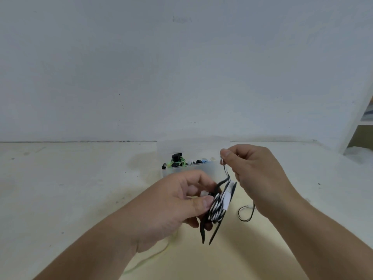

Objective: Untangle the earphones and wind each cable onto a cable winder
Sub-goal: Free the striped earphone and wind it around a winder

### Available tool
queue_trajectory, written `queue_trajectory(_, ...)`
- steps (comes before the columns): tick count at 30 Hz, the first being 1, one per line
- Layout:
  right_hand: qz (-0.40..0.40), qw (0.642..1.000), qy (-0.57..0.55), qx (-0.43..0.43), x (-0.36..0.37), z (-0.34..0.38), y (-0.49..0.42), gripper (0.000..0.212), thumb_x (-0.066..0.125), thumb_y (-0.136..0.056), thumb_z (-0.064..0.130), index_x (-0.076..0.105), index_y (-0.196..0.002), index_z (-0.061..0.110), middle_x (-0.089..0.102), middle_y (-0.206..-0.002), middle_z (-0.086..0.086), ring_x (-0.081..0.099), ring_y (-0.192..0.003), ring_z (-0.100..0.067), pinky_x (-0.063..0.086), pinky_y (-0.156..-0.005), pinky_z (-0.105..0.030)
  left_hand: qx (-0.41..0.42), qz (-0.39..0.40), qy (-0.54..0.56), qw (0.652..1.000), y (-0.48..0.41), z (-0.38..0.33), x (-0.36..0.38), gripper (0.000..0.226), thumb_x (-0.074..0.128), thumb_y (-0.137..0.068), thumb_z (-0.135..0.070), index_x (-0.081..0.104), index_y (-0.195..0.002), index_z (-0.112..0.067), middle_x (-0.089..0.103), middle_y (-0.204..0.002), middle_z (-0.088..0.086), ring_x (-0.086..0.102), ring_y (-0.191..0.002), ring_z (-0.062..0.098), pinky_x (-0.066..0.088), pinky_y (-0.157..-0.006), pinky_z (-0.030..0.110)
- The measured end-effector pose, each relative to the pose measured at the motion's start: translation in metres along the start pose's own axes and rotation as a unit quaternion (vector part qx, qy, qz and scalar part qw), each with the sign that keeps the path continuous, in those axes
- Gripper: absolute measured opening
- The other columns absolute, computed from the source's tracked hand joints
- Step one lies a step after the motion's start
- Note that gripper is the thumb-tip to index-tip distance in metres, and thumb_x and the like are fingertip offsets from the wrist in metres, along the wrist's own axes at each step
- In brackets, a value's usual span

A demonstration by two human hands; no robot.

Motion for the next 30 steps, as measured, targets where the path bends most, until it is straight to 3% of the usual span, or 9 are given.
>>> queue_trajectory(4, 0.022, 0.999, -0.009, 0.022, 0.009, -0.01, -0.001, 0.032, 0.067, -0.09, 0.035, 0.067, -0.063, 0.018, 0.037, -0.059, -0.007, 0.03, -0.057, -0.02, 0.026, -0.057, -0.033, 0.006, 0.003, 0.011, 1.0, 0.0, -0.002, 0.002, 0.022, 0.066, -0.083, -0.02, 0.065, -0.102, -0.008, 0.068, -0.088, 0.007, 0.06, -0.078, 0.025, 0.043, -0.078, 0.045)
queue_trajectory(7, 0.07, 0.994, -0.04, 0.069, 0.024, -0.024, 0.0, 0.03, 0.069, -0.088, 0.029, 0.068, -0.062, 0.013, 0.049, -0.057, -0.007, 0.042, -0.057, -0.019, 0.033, -0.062, -0.034, 0.043, -0.002, 0.013, 0.999, 0.0, -0.009, 0.004, 0.016, 0.065, -0.083, -0.016, 0.066, -0.097, -0.01, 0.07, -0.086, -0.001, 0.061, -0.076, 0.017, 0.047, -0.073, 0.032)
queue_trajectory(10, 0.065, 0.993, 0.019, 0.097, 0.023, -0.034, 0.0, 0.028, 0.063, -0.09, 0.017, 0.068, -0.063, 0.01, 0.043, -0.049, -0.001, 0.032, -0.042, -0.013, 0.025, -0.051, -0.024, 0.08, -0.073, 0.017, 0.994, 0.0, -0.017, -0.01, 0.01, 0.068, -0.084, -0.012, 0.069, -0.094, -0.013, 0.071, -0.089, 0.005, 0.065, -0.078, 0.017, 0.053, -0.071, 0.024)
queue_trajectory(13, 0.101, 0.991, 0.053, 0.075, 0.023, -0.03, -0.001, 0.034, 0.06, -0.095, 0.027, 0.066, -0.064, 0.014, 0.04, -0.055, 0.0, 0.029, -0.045, -0.013, 0.023, -0.048, -0.025, 0.113, -0.146, 0.03, 0.982, 0.002, -0.024, -0.03, 0.007, 0.068, -0.087, -0.014, 0.07, -0.093, -0.017, 0.073, -0.098, 0.004, 0.072, -0.083, 0.022, 0.056, -0.075, 0.029)
queue_trajectory(16, 0.228, 0.969, 0.092, 0.039, 0.05, -0.026, 0.01, 0.04, 0.053, -0.1, 0.037, 0.069, -0.069, 0.017, 0.042, -0.05, 0.013, 0.034, -0.044, -0.006, 0.027, -0.049, -0.022, 0.127, -0.166, 0.082, 0.974, 0.004, -0.027, -0.039, 0.015, 0.062, -0.081, -0.02, 0.07, -0.093, -0.017, 0.071, -0.093, 0.006, 0.072, -0.079, 0.026, 0.056, -0.071, 0.028)
queue_trajectory(20, 0.37, 0.929, 0.016, 0.018, 0.078, -0.019, 0.034, 0.041, 0.046, -0.104, 0.036, 0.069, -0.082, 0.01, 0.034, -0.055, 0.007, 0.025, -0.051, -0.012, 0.022, -0.049, -0.023, 0.105, -0.19, 0.116, 0.969, 0.004, -0.021, -0.049, 0.018, 0.058, -0.087, -0.02, 0.065, -0.1, -0.011, 0.071, -0.094, 0.017, 0.067, -0.078, 0.027, 0.056, -0.07, 0.032)
queue_trajectory(23, 0.383, 0.923, 0.013, -0.011, 0.077, -0.011, 0.037, 0.04, 0.044, -0.105, 0.033, 0.069, -0.088, 0.006, 0.033, -0.06, 0.001, 0.026, -0.053, -0.013, 0.024, -0.051, -0.024, 0.073, -0.198, 0.138, 0.968, 0.003, -0.013, -0.052, 0.02, 0.059, -0.086, -0.024, 0.066, -0.101, -0.014, 0.074, -0.103, 0.015, 0.067, -0.081, 0.019, 0.051, -0.079, 0.036)
queue_trajectory(27, 0.42, 0.907, -0.003, -0.025, 0.079, -0.002, 0.046, 0.033, 0.047, -0.104, 0.028, 0.07, -0.095, 0.005, 0.03, -0.064, -0.006, 0.024, -0.054, -0.014, 0.022, -0.05, -0.023, 0.054, -0.209, 0.194, 0.957, 0.001, -0.007, -0.055, 0.021, 0.06, -0.087, -0.021, 0.064, -0.106, -0.011, 0.072, -0.111, 0.019, 0.067, -0.087, 0.029, 0.054, -0.083, 0.044)
queue_trajectory(30, 0.438, 0.898, -0.01, -0.03, 0.08, 0.004, 0.051, 0.024, 0.053, -0.102, 0.024, 0.071, -0.097, 0.008, 0.032, -0.061, 0.002, 0.025, -0.055, -0.014, 0.021, -0.05, -0.026, 0.065, -0.231, 0.164, 0.957, 0.003, -0.008, -0.06, 0.014, 0.057, -0.094, -0.018, 0.062, -0.104, -0.009, 0.073, -0.097, 0.019, 0.068, -0.084, 0.032, 0.057, -0.079, 0.045)
Point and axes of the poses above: each hand's wrist, its own y-axis away from the middle knuckle, its own x-axis out of the palm, z = x × y, the point moved 10 cm from there along -y, towards the middle knuckle
